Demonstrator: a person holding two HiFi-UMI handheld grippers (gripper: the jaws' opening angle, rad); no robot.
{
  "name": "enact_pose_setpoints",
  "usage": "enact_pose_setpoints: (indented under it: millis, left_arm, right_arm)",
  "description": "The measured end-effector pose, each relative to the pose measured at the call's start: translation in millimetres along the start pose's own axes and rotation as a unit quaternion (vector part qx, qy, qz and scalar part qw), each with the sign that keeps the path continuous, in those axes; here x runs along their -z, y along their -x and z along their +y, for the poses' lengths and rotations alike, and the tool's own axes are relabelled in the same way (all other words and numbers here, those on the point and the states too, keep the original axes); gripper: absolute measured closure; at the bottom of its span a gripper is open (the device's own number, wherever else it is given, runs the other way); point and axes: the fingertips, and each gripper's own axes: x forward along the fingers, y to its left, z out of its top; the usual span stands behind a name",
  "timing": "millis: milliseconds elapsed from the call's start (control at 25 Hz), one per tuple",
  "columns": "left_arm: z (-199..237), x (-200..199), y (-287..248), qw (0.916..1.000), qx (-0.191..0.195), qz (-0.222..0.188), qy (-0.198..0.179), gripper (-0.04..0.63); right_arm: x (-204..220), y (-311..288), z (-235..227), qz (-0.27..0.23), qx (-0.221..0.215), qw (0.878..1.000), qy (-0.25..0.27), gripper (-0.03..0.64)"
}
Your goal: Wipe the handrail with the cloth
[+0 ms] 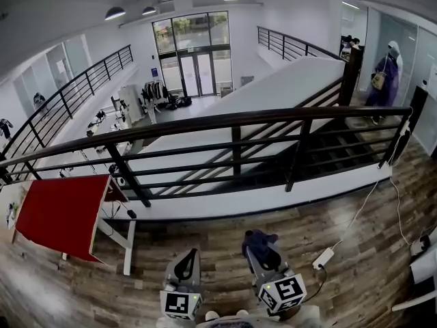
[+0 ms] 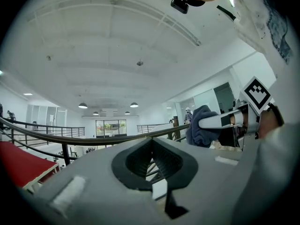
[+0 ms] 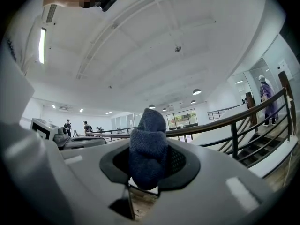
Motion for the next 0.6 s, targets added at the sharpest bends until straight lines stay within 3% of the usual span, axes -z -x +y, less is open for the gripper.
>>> enact_pose_setpoints:
  millis: [600]
  left_arm:
    - [-25.9,0.6,-26.3,0.9997,0.025,-0.007,-0.003,0.601]
  right_arm:
    - [-1.8,8.1,-31.5,-0.014,0.008,1.0,0.0,0.506]
